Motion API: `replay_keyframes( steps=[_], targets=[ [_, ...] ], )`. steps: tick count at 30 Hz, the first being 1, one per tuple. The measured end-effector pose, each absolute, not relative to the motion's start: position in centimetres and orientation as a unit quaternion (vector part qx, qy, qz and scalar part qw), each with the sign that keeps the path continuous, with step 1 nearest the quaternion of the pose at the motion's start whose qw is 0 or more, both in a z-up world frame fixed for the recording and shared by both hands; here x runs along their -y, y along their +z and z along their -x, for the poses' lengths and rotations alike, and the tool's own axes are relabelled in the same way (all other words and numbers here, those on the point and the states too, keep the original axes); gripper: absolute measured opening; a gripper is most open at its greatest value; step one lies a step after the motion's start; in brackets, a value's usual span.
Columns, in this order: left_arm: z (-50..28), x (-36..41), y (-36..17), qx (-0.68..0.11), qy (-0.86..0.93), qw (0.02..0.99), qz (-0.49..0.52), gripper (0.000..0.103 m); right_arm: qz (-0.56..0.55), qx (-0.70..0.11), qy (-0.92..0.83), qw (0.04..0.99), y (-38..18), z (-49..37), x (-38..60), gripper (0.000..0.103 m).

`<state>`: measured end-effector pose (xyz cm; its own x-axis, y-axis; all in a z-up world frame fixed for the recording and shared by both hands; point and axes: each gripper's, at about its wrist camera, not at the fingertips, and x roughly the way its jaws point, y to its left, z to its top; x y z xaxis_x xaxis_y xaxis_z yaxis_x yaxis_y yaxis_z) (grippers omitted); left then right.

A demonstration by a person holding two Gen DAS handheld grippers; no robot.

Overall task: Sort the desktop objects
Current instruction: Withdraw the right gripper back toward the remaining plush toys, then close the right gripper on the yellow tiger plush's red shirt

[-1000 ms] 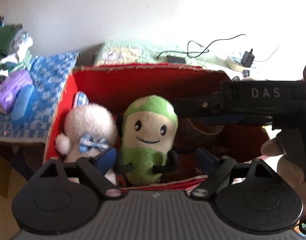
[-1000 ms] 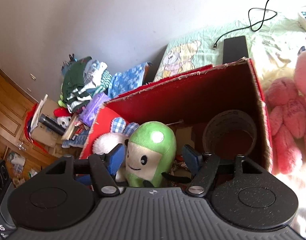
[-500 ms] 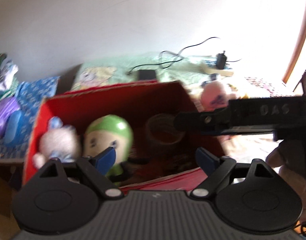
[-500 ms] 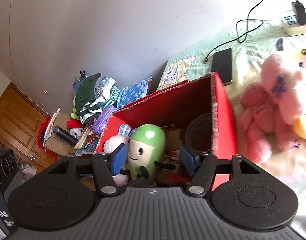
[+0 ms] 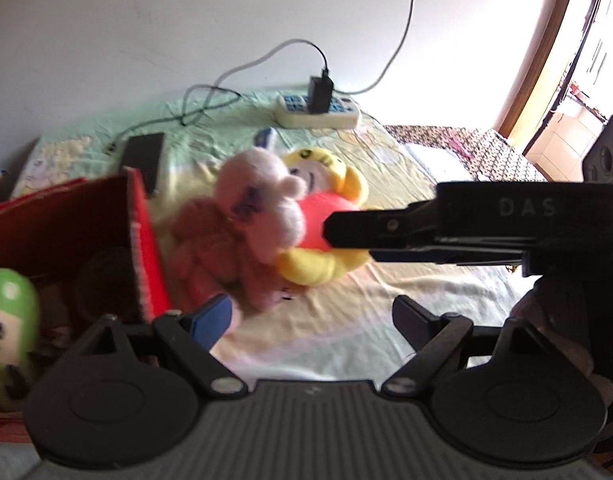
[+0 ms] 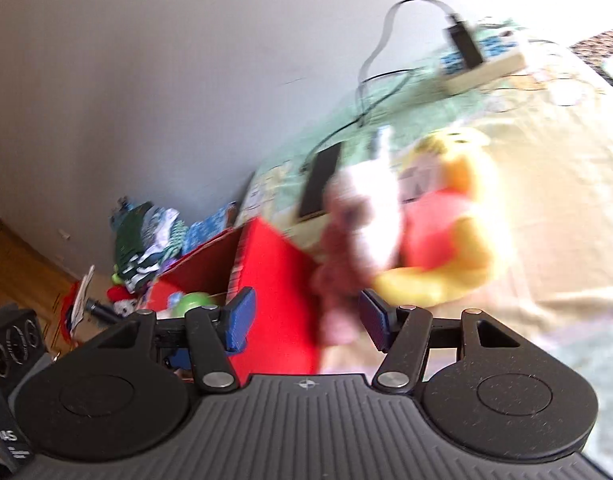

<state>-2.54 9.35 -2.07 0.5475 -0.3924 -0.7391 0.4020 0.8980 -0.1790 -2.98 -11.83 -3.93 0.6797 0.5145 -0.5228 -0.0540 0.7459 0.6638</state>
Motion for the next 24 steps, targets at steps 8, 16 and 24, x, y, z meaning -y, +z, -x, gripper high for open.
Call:
replay_keyframes(
  steps=[8, 16, 24],
  targets=[
    [-0.5, -5.1, -5.1, -0.474, -0.222, 0.848, 0.085, 0.087, -0.352, -0.377, 0.127, 0.847, -6.2, 2.0, 19.8, 0.061],
    [-4.0, -1.9, -3.4, -0.438, -0.237, 0.86, 0.11, 0.086, -0.403, -0.384, 0.114, 0.823, -8.4, -2.0, 23.7, 0.061],
    [-8.0, 0.3, -5.0, -0.45, -0.226, 0.858, 0.103, 0.081, -0.412, -0.406, 0.129, 0.805, -10.8, -6.2, 23.9, 0.061]
  ],
)
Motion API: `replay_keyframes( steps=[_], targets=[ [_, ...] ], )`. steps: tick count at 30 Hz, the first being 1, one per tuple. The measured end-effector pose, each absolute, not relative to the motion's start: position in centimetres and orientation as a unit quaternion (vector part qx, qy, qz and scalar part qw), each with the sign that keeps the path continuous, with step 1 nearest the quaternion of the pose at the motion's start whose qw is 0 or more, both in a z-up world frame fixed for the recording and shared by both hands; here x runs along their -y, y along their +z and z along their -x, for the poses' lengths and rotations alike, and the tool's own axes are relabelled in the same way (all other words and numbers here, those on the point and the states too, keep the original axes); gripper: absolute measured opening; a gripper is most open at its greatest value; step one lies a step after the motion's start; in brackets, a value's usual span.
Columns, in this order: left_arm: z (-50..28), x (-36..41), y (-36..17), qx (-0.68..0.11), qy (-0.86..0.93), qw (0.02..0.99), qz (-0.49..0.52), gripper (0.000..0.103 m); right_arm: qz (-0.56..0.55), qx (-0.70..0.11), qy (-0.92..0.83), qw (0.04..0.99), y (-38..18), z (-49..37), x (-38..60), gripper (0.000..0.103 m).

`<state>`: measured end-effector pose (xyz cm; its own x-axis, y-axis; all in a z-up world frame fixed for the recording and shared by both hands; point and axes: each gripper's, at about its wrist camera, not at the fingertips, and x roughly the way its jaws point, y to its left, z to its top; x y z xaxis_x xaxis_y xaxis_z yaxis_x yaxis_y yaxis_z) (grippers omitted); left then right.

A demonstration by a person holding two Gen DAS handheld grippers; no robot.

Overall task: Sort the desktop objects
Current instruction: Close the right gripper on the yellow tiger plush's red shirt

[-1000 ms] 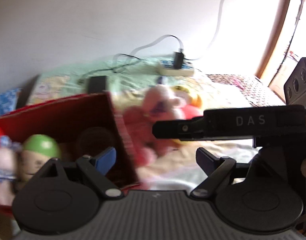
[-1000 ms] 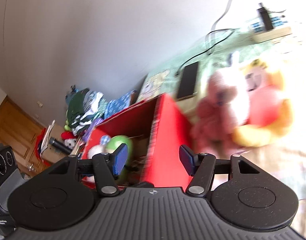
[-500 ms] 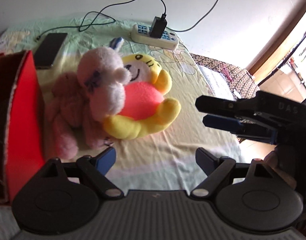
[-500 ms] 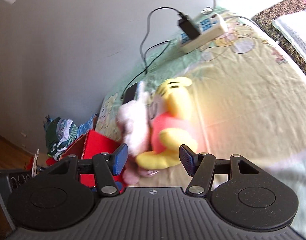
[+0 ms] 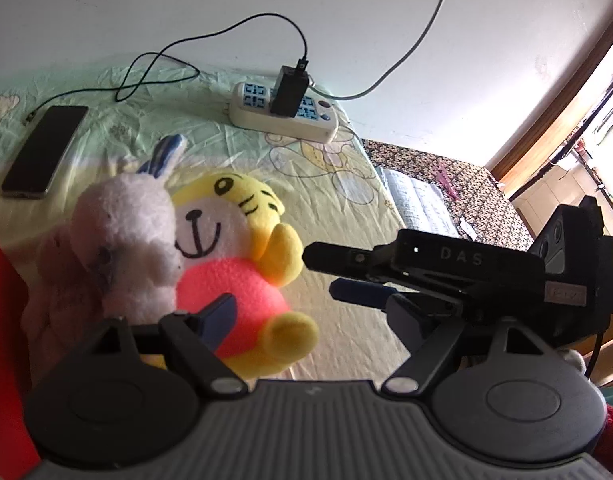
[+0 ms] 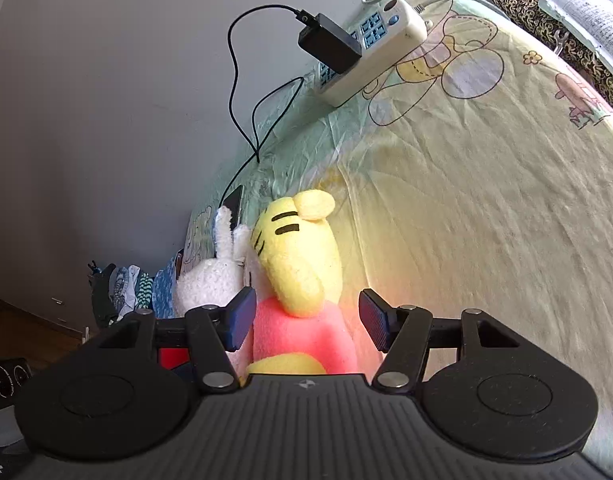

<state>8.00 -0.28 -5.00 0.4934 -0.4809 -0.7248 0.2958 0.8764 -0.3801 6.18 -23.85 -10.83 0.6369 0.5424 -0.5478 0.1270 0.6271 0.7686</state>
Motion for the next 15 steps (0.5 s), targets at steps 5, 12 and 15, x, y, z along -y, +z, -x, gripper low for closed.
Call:
replay_keyframes(
  steps=[5, 12, 15],
  targets=[
    [-9.9, -0.4, -7.3, -0.484, -0.209, 0.841, 0.12, 0.07, -0.4, -0.416, 0.15, 0.803, -11.8, -7.8, 22.5, 0.061],
    [-11.2, -0.2, -7.8, -0.486, -0.195, 0.845, 0.107, 0.064, -0.416, -0.422, 0.167, 0.788, -13.7, -9.3, 21.5, 0.041],
    [-11.2, 0.3, -8.3, -0.486, -0.187, 0.849, 0.091, 0.06, -0.415, -0.421, 0.179, 0.786, -13.6, -9.2, 21.6, 0.033]
  ],
)
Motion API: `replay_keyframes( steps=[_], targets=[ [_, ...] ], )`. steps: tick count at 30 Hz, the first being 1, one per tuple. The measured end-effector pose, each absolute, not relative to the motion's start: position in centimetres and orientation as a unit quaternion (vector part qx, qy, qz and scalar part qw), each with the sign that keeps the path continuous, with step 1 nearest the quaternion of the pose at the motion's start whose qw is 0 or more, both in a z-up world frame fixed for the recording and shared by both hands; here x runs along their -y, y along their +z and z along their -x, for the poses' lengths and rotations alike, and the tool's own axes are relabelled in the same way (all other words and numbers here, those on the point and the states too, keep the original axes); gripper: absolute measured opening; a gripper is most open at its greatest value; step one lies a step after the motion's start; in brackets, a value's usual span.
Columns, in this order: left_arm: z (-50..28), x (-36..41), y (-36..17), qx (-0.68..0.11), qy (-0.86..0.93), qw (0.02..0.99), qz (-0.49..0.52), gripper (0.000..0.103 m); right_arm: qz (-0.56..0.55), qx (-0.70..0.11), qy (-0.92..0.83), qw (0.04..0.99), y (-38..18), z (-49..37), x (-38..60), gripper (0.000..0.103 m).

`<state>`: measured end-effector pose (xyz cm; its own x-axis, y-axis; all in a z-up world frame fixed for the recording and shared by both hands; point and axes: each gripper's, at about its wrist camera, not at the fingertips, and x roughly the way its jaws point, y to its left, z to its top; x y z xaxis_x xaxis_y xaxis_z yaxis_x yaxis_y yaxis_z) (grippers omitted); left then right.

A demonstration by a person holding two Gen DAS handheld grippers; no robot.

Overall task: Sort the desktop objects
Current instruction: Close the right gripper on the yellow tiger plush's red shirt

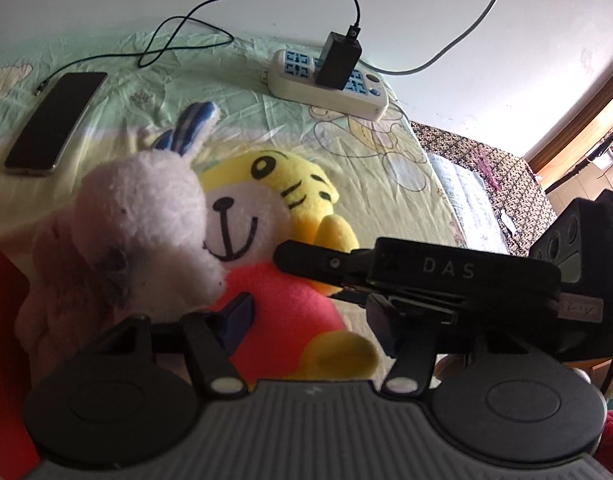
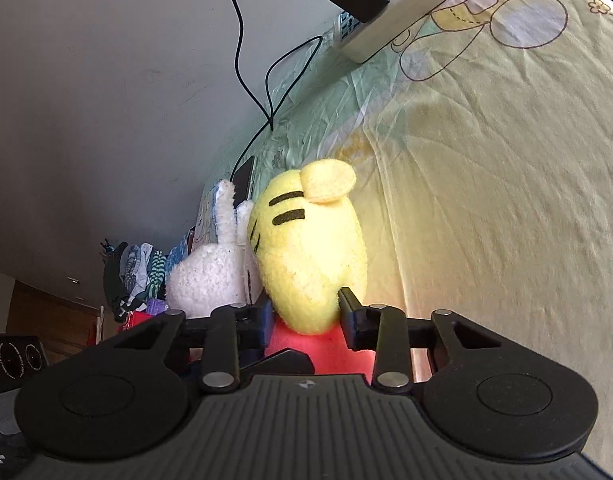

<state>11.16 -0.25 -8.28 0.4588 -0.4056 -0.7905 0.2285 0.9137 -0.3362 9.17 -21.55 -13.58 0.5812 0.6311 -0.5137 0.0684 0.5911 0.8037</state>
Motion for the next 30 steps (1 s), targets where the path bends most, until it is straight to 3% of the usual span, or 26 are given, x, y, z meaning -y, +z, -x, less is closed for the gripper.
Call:
replay_keyframes(
  steps=[6, 30],
  targets=[
    [-10.3, 0.7, -8.0, -0.481, -0.185, 0.855, 0.067, 0.044, -0.453, -0.428, 0.184, 0.76, -13.7, -8.1, 22.9, 0.028],
    [0.2, 7.4, -7.0, -0.499, -0.33, 0.801, 0.02, 0.043, -0.464, -0.443, 0.121, 0.757, -11.5, 7.2, 29.0, 0.026]
  ],
)
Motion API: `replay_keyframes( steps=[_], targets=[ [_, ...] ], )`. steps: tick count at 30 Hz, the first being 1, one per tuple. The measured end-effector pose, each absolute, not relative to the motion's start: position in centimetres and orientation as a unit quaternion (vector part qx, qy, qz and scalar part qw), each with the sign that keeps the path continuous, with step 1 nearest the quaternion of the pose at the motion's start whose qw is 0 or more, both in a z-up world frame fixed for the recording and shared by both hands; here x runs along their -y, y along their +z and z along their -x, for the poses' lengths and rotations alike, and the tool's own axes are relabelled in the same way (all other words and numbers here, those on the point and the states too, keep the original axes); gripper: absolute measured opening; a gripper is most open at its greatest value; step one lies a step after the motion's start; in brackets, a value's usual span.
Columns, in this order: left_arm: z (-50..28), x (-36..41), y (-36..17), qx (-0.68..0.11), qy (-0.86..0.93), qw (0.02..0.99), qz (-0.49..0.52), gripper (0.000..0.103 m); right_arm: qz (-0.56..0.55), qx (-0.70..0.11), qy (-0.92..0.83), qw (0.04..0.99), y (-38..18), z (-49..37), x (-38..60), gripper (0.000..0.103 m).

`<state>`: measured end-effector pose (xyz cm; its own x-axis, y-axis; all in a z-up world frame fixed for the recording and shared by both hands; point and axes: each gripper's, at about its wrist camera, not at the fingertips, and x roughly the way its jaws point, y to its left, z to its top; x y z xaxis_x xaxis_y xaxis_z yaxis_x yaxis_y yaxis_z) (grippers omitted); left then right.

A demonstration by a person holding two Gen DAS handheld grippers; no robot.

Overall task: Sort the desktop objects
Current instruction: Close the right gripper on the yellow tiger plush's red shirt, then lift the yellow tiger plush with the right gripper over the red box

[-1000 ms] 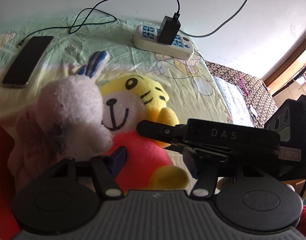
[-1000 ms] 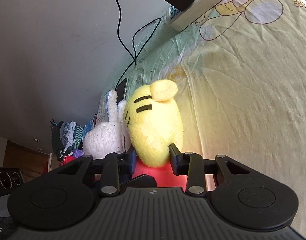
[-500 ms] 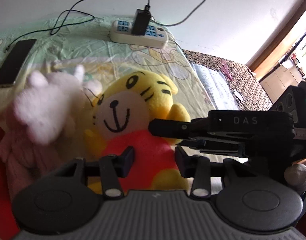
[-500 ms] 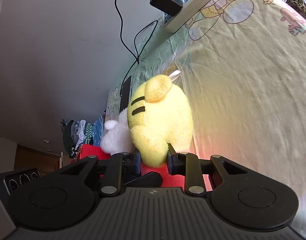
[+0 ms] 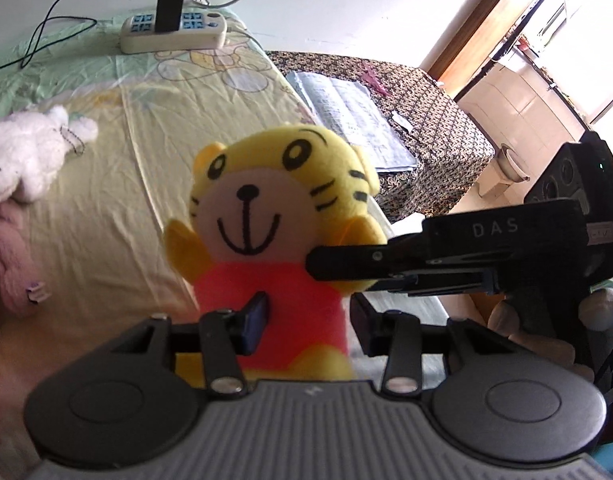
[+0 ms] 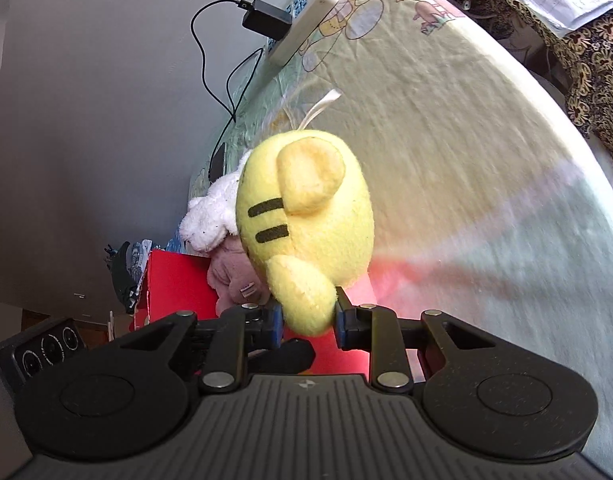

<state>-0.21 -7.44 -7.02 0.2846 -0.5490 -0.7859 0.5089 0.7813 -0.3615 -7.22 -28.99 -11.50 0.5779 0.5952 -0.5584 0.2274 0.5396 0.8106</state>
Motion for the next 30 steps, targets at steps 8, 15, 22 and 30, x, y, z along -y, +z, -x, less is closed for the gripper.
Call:
replay_keyframes(
  steps=[8, 15, 22, 30],
  targets=[
    [-2.1, 8.3, -8.5, -0.498, -0.303, 0.812, -0.002, 0.065, -0.465, -0.425, 0.075, 0.773, -12.3, 7.1, 29.6, 0.027],
    [-3.4, 8.2, -10.6, -0.524, -0.298, 0.798, 0.021, 0.079, -0.476, -0.43, 0.074, 0.764, -13.4, 6.5, 29.7, 0.034],
    [-3.0, 8.3, -10.0, -0.521, -0.304, 0.797, 0.024, 0.072, -0.464, -0.432, 0.087, 0.769, -12.6, 6.4, 29.3, 0.03],
    [-1.4, 6.6, -7.5, -0.495, -0.304, 0.813, 0.049, 0.07, -0.454, -0.415, 0.114, 0.781, -10.1, 6.9, 28.0, 0.028]
  ],
)
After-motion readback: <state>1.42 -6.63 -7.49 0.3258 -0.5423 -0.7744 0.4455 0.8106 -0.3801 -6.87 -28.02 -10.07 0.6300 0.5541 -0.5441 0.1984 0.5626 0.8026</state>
